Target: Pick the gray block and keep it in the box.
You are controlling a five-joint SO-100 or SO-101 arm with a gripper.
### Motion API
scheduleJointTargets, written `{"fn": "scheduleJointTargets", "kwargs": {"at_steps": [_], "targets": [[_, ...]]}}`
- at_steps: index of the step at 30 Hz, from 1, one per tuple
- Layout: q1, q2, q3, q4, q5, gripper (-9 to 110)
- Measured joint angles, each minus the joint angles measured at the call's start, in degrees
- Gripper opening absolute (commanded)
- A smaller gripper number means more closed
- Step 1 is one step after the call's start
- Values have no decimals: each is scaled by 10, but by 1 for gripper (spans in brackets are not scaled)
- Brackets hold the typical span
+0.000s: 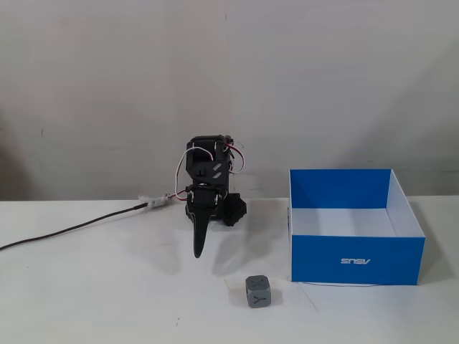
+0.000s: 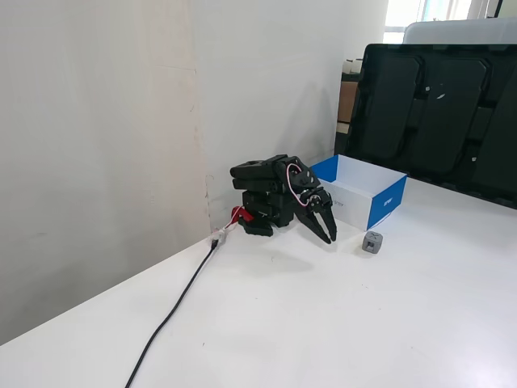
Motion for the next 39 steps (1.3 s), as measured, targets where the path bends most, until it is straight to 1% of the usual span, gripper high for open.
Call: {"fn": "scheduleJointTargets", "kwargs": {"at_steps": [26,28,35,39], "targets": [[-9,0,-3,0,0,0],[-27,0,-4,0,0,0],[-44,0,-13,11,0,0],[-47,-22,-75,11,0,0]]}}
